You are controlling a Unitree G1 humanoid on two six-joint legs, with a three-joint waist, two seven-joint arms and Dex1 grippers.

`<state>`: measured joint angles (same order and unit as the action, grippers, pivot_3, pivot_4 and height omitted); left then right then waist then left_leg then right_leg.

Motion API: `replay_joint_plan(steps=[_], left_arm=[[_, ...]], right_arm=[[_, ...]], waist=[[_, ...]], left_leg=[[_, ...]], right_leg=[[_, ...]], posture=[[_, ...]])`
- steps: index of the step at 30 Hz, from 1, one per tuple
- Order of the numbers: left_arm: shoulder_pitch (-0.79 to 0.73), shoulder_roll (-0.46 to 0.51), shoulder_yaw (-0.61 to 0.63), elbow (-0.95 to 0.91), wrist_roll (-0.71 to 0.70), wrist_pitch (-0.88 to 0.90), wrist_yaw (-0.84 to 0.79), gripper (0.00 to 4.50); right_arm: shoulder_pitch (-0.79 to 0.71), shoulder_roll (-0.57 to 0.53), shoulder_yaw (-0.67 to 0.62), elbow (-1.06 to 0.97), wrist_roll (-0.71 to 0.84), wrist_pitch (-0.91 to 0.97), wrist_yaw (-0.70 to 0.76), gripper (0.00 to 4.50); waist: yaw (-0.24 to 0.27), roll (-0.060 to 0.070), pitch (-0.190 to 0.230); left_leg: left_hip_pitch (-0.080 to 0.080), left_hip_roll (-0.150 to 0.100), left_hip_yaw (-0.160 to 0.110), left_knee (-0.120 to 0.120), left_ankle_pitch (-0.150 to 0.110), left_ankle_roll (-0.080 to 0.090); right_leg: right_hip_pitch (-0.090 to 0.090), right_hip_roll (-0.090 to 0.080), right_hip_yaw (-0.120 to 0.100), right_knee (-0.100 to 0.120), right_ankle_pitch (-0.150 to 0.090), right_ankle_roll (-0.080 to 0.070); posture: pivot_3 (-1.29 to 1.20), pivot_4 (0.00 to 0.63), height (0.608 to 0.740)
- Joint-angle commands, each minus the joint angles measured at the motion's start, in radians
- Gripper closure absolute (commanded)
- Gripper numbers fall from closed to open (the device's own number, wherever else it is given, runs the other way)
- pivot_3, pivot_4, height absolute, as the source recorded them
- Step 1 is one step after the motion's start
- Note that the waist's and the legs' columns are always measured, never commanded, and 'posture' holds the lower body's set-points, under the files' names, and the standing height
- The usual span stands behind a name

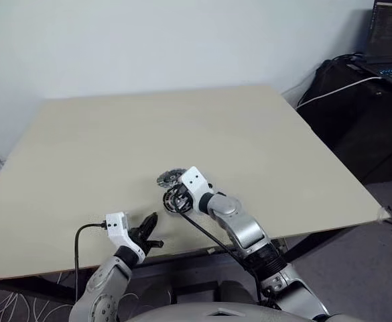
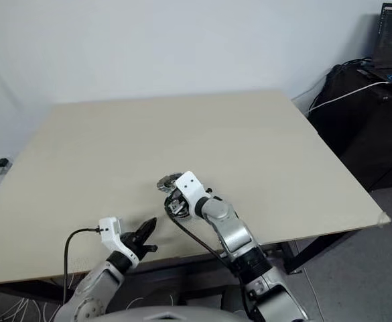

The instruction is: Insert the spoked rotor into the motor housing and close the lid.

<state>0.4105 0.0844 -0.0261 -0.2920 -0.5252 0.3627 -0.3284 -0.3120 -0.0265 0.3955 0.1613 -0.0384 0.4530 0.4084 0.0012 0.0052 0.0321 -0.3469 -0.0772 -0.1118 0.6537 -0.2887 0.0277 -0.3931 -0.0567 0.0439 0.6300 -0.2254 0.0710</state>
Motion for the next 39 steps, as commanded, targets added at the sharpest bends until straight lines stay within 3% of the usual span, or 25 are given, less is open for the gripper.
replay_joint_plan(steps=[1, 8, 14, 18, 21, 25, 29, 33, 36, 39], left_arm=[[-0.004, 0.011, -0.017, -0.046, 0.014, -0.007, -0.011, 4.5], [-0.01, 0.02, -0.025, -0.042, 0.02, -0.004, -0.014, 4.5], [-0.027, 0.027, -0.038, -0.028, 0.081, -0.065, -0.009, 4.5], [-0.026, 0.029, -0.049, -0.022, 0.124, -0.117, -0.02, 4.5], [-0.022, 0.033, -0.054, -0.016, 0.145, -0.142, -0.027, 4.5], [-0.021, 0.032, -0.054, -0.01, 0.147, -0.146, -0.03, 4.5], [-0.021, 0.031, -0.054, -0.006, 0.144, -0.139, -0.029, 4.5], [-0.022, 0.029, -0.053, 0.0, 0.139, -0.13, -0.036, 4.5], [-0.027, 0.025, -0.053, 0.005, 0.136, -0.128, -0.039, 4.5], [-0.03, 0.019, -0.056, 0.01, 0.137, -0.129, -0.04, 4.5]], right_arm=[[-0.006, 0.004, -0.004, 0.018, -0.002, -0.019, 0.002, 4.45], [0.035, -0.04, 0.027, 0.037, -0.036, 0.047, 0.015, 4.45], [0.052, -0.033, -0.054, -0.124, 0.037, 0.022, 0.024, 4.45], [0.085, -0.048, -0.101, -0.27, 0.098, 0.113, 0.041, 4.45], [0.127, -0.102, -0.082, -0.375, 0.122, 0.182, 0.083, 3.81], [0.161, -0.115, -0.091, -0.449, 0.168, 0.285, 0.082, 2.55], [0.143, -0.249, 0.043, -0.479, 0.04, 0.124, 0.134, 1.29], [0.064, -0.378, 0.143, -0.475, -0.03, -0.019, 0.25, 1.96], [-0.044, -0.473, 0.234, -0.415, -0.109, -0.137, 0.384, 1.96], [-0.154, -0.5, 0.298, -0.324, -0.171, -0.222, 0.475, 1.96]], waist=[[-0.004, 0.0, 0.0], [-0.011, 0.006, -0.007], [-0.012, 0.009, -0.008], [-0.012, 0.009, -0.008], [-0.01, 0.009, -0.008], [-0.011, 0.009, -0.008], [-0.011, 0.009, -0.008], [-0.013, 0.008, -0.006], [-0.012, 0.007, -0.005], [-0.011, 0.004, -0.005]], left_leg=[[0.0, 0.0, 0.0, 0.0, 0.0, 0.0], [0.001, 0.0, 0.0, -0.001, 0.0, 0.0], [0.003, 0.0, 0.0, -0.001, 0.0, 0.0], [0.002, 0.0, 0.0, -0.001, 0.001, -0.001], [0.001, 0.0, -0.001, -0.001, 0.0, 0.0], [0.0, 0.0, -0.001, -0.001, 0.0, 0.001], [0.0, 0.0, 0.0, -0.001, 0.0, 0.001], [0.0, -0.001, 0.001, 0.0, 0.0, 0.001], [0.001, 0.0, 0.0, 0.001, 0.0, 0.001], [0.001, 0.0, 0.0, 0.001, 0.0, 0.002]], right_leg=[[0.0, 0.0, 0.0, 0.0, 0.0, 0.0], [0.001, 0.0, 0.0, 0.0, 0.0, 0.0], [0.002, -0.001, 0.0, 0.001, -0.004, 0.005], [0.001, -0.001, 0.0, 0.001, -0.003, 0.005], [0.001, -0.001, 0.0, 0.0, -0.003, 0.004], [0.0, -0.002, -0.001, 0.0, -0.002, 0.003], [0.0, -0.002, -0.001, 0.0, -0.004, 0.006], [0.001, -0.003, -0.001, -0.001, -0.005, 0.006], [0.002, -0.002, -0.001, -0.001, -0.004, 0.007], [0.002, -0.002, -0.001, -0.001, -0.004, 0.007]], posture=[[0.0, 0.0, 0.74], [0.0, 0.0, 0.74], [0.0, 0.0, 0.74], [0.0, 0.0, 0.74], [0.0, 0.0, 0.74], [0.0, 0.0, 0.74], [0.0, 0.0, 0.74], [0.0, 0.0, 0.74], [0.0, 0.0, 0.74], [0.0, 0.0, 0.74]])
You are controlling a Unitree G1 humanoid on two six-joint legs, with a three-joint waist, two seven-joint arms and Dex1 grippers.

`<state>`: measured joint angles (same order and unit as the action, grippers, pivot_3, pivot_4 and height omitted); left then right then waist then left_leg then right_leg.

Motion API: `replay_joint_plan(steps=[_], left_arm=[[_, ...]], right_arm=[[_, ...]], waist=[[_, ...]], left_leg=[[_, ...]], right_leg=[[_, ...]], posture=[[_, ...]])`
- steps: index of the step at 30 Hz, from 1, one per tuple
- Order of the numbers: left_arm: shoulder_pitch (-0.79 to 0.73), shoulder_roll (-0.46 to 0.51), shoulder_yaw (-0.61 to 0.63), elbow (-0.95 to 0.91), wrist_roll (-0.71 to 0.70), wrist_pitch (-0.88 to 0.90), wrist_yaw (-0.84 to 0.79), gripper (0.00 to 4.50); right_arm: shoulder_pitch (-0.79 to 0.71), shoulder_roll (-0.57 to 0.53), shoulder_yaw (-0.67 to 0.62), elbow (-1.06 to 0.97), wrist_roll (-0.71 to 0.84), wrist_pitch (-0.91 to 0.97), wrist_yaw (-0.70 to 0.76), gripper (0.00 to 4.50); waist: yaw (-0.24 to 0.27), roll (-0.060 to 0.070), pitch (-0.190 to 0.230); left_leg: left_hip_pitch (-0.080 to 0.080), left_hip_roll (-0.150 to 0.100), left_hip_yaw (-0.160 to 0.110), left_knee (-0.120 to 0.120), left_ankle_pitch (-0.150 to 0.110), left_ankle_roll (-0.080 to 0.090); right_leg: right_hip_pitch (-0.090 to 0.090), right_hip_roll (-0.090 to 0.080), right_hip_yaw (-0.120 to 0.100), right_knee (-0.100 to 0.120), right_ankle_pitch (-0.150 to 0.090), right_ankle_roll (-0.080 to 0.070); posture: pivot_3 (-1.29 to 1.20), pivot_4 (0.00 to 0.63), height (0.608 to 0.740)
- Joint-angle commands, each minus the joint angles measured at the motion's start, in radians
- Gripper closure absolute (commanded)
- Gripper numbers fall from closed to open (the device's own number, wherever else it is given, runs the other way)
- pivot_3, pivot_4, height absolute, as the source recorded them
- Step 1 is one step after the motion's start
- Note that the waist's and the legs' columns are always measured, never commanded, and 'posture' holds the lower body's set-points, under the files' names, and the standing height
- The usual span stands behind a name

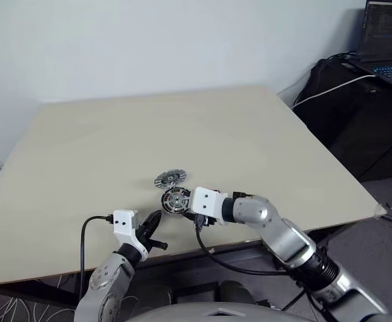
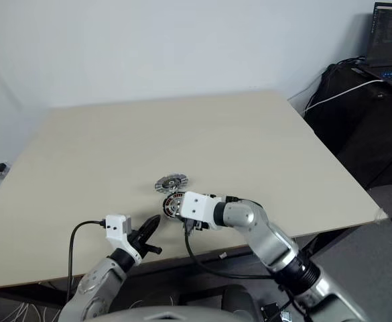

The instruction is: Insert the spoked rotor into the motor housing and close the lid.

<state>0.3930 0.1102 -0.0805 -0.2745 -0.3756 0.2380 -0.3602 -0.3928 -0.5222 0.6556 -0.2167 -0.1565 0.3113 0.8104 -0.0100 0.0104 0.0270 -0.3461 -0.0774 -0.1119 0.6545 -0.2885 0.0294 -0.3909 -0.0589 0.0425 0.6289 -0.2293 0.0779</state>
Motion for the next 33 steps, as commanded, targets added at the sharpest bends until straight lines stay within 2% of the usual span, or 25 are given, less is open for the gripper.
replay_joint_plan(steps=[1, 5, 9, 13, 17, 21, 25, 28, 33], left_arm=[[-0.013, -0.011, -0.003, -0.007, -0.013, -0.005, -0.008, 4.5], [-0.004, -0.024, -0.003, -0.006, -0.014, -0.012, -0.007, 4.5], [0.011, -0.039, -0.003, -0.007, -0.01, -0.02, -0.003, 4.5], [0.025, -0.048, 0.003, -0.01, -0.012, -0.025, 0.0, 4.5], [0.026, -0.052, 0.005, -0.005, -0.013, -0.022, 0.001, 4.5], [0.019, -0.056, 0.006, 0.002, -0.012, -0.019, -0.002, 4.5], [0.01, -0.056, 0.005, 0.013, -0.013, -0.015, -0.007, 4.5], [0.002, -0.058, 0.004, 0.022, -0.015, -0.015, -0.01, 4.5], [-0.005, -0.066, 0.004, 0.036, -0.015, -0.021, -0.015, 4.5]], right_arm=[[-0.104, 0.002, 0.05, 0.084, -0.058, -0.094, 0.1, 1.96], [-0.214, 0.044, 0.088, 0.215, -0.085, -0.155, 0.189, 1.96], [-0.235, 0.144, 0.024, 0.321, -0.001, -0.111, 0.214, 1.96], [-0.208, 0.217, -0.059, 0.308, 0.075, 0.052, 0.194, 1.2], [-0.187, 0.244, -0.097, 0.236, 0.097, 0.284, 0.162, 0.03], [-0.188, 0.249, -0.115, 0.18, 0.094, 0.443, 0.116, 0.03], [-0.211, 0.106, -0.005, 0.148, -0.021, 0.159, 0.162, 0.03], [-0.257, 0.043, 0.044, 0.195, -0.07, -0.004, 0.216, 0.03], [-0.317, 0.024, 0.107, 0.296, -0.129, -0.148, 0.302, 0.03]], waist=[[0.001, -0.001, 0.001], [0.002, -0.003, 0.002], [0.002, -0.003, 0.002], [0.006, -0.003, 0.002], [0.017, -0.003, 0.002], [0.022, -0.002, 0.002], [0.025, -0.002, 0.002], [0.022, -0.002, 0.002], [0.015, -0.003, 0.002]], left_leg=[[0.0, 0.0, 0.0, 0.0, 0.0, 0.0], [0.0, 0.0, 0.0, 0.0, 0.0, 0.0], [0.0, 0.0, -0.001, -0.001, 0.0, 0.0], [-0.001, 0.0, -0.001, -0.001, 0.0, 0.0], [-0.001, -0.001, -0.001, -0.001, -0.001, 0.0], [-0.002, -0.001, -0.001, -0.001, 0.0, 0.0], [-0.002, -0.001, -0.001, -0.001, -0.001, 0.0], [-0.002, -0.001, -0.001, -0.001, -0.001, 0.0], [-0.001, 0.0, -0.001, -0.001, 0.0, 0.0]], right_leg=[[0.0, 0.0, 0.0, 0.0, 0.0, 0.0], [-0.001, 0.0, 0.0, 0.0, 0.003, -0.004], [-0.001, 0.0, 0.0, 0.0, 0.004, -0.006], [-0.002, 0.0, 0.0, 0.0, 0.004, -0.006], [-0.002, -0.001, 0.0, 0.0, 0.004, -0.006], [-0.003, 0.0, 0.0, 0.001, 0.004, -0.006], [-0.003, -0.001, -0.001, 0.001, 0.004, -0.006], [-0.003, -0.001, -0.001, 0.0, 0.004, -0.006], [-0.002, 0.0, -0.001, 0.0, 0.004, -0.006]], posture=[[0.0, 0.0, 0.74], [0.0, 0.0, 0.74], [0.0, 0.0, 0.74], [0.0, 0.0, 0.74], [0.0, 0.0, 0.74], [0.0, 0.0, 0.74], [0.0, 0.0, 0.74], [0.0, 0.0, 0.74], [0.0, 0.0, 0.74]])
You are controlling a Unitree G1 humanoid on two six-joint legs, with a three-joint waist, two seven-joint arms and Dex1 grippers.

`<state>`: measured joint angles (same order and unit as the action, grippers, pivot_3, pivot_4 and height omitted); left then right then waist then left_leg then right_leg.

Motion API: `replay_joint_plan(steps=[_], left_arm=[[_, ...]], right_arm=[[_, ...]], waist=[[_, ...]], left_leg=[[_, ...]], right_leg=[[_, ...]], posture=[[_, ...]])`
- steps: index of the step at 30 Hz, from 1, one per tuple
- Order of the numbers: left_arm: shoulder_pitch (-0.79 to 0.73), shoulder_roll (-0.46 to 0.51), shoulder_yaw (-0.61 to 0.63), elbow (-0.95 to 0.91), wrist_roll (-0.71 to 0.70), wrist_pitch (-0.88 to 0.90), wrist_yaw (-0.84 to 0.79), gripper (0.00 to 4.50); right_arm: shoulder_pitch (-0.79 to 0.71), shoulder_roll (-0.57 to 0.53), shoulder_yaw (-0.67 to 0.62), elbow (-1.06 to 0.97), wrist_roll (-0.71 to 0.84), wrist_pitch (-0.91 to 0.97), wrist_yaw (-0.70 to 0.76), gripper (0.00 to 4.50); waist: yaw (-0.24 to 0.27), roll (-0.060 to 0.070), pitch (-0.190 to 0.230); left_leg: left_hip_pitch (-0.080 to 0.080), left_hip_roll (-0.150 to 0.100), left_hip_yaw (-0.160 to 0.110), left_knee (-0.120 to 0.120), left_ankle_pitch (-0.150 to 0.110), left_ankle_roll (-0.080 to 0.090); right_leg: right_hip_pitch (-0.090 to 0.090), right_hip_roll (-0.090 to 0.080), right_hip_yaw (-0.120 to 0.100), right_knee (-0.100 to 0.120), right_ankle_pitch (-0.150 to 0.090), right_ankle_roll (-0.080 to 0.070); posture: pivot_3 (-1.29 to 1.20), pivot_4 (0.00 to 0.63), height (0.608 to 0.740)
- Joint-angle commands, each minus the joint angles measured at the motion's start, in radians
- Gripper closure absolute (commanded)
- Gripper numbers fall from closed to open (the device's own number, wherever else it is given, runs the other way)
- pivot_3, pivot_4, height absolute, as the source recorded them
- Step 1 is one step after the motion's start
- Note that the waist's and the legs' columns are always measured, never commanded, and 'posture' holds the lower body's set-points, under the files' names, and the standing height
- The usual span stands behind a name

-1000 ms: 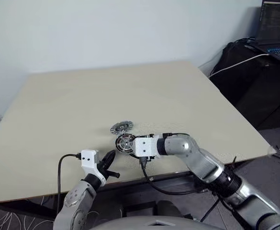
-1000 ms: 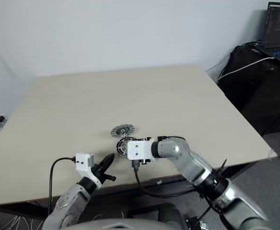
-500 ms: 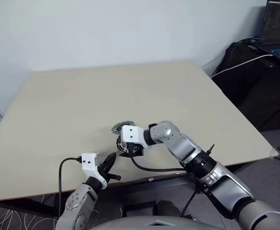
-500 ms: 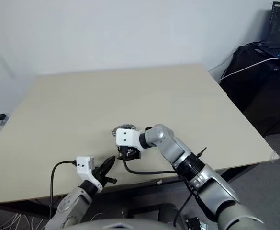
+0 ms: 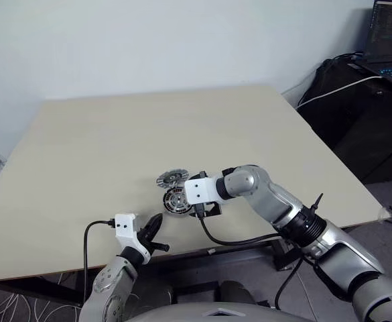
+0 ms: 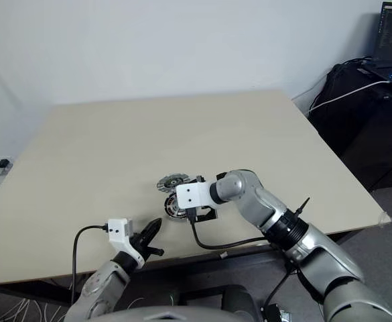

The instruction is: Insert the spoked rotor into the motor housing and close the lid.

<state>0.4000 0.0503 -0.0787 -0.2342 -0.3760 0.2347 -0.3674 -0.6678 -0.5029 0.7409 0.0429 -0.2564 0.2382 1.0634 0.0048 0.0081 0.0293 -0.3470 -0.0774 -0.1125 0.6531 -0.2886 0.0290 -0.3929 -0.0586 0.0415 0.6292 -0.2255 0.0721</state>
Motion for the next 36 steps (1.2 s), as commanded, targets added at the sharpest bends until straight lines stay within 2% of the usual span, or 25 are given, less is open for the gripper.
replay_joint_plan(steps=[1, 15, 36], left_arm=[[-0.012, -0.008, 0.001, -0.002, -0.013, -0.018, -0.008, 4.5], [0.017, -0.04, -0.001, -0.004, -0.011, -0.044, -0.005, 4.5], [0.019, -0.063, 0.003, 0.007, -0.016, -0.057, -0.006, 4.5]], right_arm=[[-0.049, 0.009, 0.028, 0.053, -0.036, -0.091, 0.064, 0.03], [-0.144, 0.126, 0.072, 0.267, -0.134, -0.207, 0.168, 0.03], [-0.135, 0.175, 0.081, 0.313, -0.202, -0.219, 0.253, 0.03]], waist=[[0.0, 0.0, 0.0], [0.006, 0.0, 0.0], [0.008, 0.0, 0.0]], left_leg=[[0.0, 0.0, 0.0, 0.0, 0.0, 0.0], [0.0, -0.001, 0.0, 0.0, 0.0, 0.0], [0.0, -0.001, 0.0, 0.0, 0.0, 0.0]], right_leg=[[0.0, 0.0, 0.0, 0.0, 0.0, 0.0], [0.0, 0.0, 0.0, 0.0, 0.0, -0.001], [0.0, 0.0, 0.0, 0.001, 0.0, -0.001]], posture=[[0.0, 0.0, 0.74], [0.0, 0.0, 0.74], [0.0, 0.0, 0.74]])
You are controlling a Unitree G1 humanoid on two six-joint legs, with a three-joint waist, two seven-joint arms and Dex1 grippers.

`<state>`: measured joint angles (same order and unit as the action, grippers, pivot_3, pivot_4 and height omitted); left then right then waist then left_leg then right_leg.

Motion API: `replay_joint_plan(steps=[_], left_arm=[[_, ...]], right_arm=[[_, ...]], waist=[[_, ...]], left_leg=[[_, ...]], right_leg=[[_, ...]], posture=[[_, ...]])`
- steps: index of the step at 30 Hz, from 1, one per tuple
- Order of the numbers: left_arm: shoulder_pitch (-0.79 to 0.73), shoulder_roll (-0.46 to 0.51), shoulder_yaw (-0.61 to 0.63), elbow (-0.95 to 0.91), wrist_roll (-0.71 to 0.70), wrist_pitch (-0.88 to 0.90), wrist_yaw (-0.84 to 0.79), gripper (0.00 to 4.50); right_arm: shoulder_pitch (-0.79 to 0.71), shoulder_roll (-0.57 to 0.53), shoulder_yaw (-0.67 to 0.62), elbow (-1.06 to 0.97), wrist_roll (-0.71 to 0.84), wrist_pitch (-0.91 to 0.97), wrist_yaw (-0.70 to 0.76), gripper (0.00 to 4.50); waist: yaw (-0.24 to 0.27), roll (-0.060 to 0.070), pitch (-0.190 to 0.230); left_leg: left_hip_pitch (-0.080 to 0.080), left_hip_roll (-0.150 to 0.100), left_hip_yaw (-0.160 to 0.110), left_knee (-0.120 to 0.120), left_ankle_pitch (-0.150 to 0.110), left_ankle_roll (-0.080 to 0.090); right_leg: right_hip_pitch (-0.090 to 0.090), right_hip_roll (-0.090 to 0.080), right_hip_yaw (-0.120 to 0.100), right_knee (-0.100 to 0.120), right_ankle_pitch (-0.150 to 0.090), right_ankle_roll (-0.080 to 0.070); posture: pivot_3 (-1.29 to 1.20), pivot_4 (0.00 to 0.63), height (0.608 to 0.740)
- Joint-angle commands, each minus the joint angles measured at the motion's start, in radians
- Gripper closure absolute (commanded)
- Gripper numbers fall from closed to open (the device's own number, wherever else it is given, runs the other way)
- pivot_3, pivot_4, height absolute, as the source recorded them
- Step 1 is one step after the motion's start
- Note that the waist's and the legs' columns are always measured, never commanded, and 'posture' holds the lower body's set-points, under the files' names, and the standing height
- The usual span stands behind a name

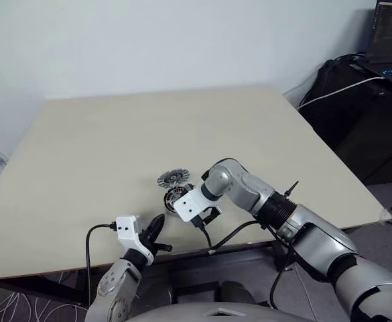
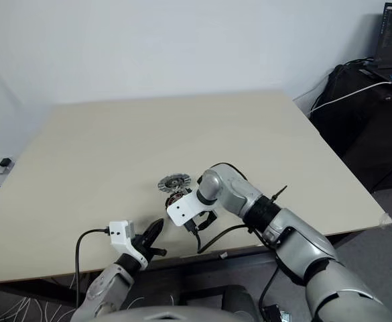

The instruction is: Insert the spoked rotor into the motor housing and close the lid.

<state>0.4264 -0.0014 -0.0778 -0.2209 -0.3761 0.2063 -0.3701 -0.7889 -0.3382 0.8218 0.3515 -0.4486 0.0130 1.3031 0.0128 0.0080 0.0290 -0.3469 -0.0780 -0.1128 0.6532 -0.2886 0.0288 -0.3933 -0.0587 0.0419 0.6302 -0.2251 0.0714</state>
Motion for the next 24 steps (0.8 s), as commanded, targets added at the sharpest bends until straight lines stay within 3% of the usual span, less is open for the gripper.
replay_joint_plan(steps=[1, 7, 8, 10, 21, 22, 24], left_arm=[[-0.006, -0.012, 0.002, -0.006, -0.015, -0.03, -0.003, 4.5], [-0.005, -0.017, 0.004, -0.002, -0.015, -0.038, -0.003, 4.5], [-0.005, -0.017, 0.004, -0.002, -0.016, -0.039, -0.003, 4.5], [-0.005, -0.017, 0.004, -0.002, -0.016, -0.042, -0.003, 4.5], [-0.008, -0.021, 0.006, -0.001, -0.019, -0.045, -0.007, 4.5], [-0.008, -0.021, 0.006, -0.002, -0.019, -0.045, -0.007, 4.5], [-0.01, -0.023, 0.007, -0.001, -0.02, -0.045, -0.006, 4.5]], right_arm=[[-0.014, 0.014, 0.002, 0.01, -0.015, 0.009, 0.015, 0.03], [-0.022, 0.031, 0.001, 0.04, -0.029, 0.016, 0.018, 0.03], [-0.024, 0.032, 0.0, 0.045, -0.03, 0.016, 0.017, 0.21], [-0.026, 0.033, -0.001, 0.052, -0.033, 0.017, 0.017, 0.62], [-0.023, 0.037, -0.012, 0.057, -0.039, 0.028, 0.011, 4.19], [-0.021, 0.038, -0.014, 0.056, -0.039, 0.03, 0.01, 4.44], [-0.019, 0.036, -0.018, 0.057, -0.039, 0.031, 0.008, 4.44]], waist=[[0.0, 0.0, 0.0], [0.0, 0.0, 0.0], [0.0, 0.0, 0.0], [0.0, 0.001, 0.0], [0.001, 0.002, -0.002], [0.001, 0.002, -0.002], [0.0, 0.002, -0.002]], left_leg=[[0.0, 0.0, 0.0, 0.0, 0.0, 0.0], [0.0, 0.0, 0.0, 0.0, 0.0, 0.0], [0.0, 0.0, 0.0, 0.0, 0.0, 0.0], [0.0, 0.0, 0.0, 0.0, 0.0, 0.0], [0.0, 0.0, 0.0, 0.0, 0.0, 0.0], [0.0, 0.0, 0.0, 0.0, 0.0, 0.0], [0.0, 0.0, 0.0, 0.0, 0.0, 0.0]], right_leg=[[0.0, 0.0, 0.0, 0.0, 0.0, 0.0], [0.0, 0.0, 0.0, 0.0, 0.0, 0.0], [0.0, 0.0, 0.0, 0.0, 0.0, 0.0], [0.0, 0.0, 0.0, 0.001, 0.0, 0.0], [0.0, 0.0, 0.0, 0.001, 0.0, 0.0], [0.0, 0.0, 0.0, 0.0, 0.0, 0.0], [0.0, 0.0, 0.0, 0.001, 0.0, 0.0]], posture=[[0.0, 0.0, 0.74], [0.0, 0.0, 0.74], [0.0, 0.0, 0.74], [0.0, 0.0, 0.74], [0.0, 0.0, 0.74], [0.0, 0.0, 0.74], [0.0, 0.0, 0.74]])
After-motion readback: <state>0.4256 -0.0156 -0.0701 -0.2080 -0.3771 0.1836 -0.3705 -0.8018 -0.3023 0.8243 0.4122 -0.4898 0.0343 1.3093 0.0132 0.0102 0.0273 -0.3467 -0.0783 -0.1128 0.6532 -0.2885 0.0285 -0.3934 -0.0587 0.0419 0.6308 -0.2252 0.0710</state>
